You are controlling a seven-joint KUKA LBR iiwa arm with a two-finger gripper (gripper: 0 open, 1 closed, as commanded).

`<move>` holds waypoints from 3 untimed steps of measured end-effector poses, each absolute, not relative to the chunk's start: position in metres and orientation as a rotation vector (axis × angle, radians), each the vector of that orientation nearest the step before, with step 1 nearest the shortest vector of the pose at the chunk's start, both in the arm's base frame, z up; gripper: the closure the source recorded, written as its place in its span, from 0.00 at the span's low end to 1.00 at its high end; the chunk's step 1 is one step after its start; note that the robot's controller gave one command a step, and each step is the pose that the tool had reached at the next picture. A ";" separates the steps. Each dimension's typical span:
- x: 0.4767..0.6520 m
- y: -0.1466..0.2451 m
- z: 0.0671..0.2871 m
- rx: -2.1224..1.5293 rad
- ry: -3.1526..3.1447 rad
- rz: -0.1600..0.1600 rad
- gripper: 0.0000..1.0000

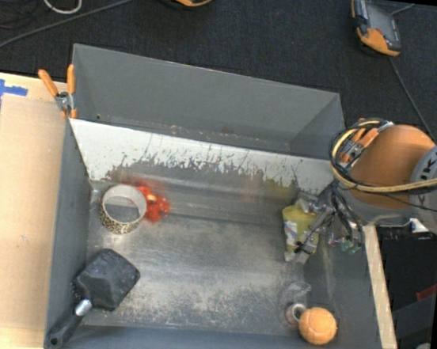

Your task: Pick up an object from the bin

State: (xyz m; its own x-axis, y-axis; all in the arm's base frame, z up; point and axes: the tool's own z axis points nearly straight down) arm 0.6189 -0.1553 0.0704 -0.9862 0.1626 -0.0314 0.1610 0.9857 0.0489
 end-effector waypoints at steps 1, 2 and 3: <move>0.621 -0.144 0.069 0.231 3.094 0.073 1.00; 0.615 -0.142 0.091 0.220 3.107 0.077 1.00; 0.608 -0.132 0.100 0.405 3.080 0.077 1.00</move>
Offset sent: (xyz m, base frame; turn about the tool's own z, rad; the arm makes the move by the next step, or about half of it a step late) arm -0.0056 0.0104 0.1555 -0.0556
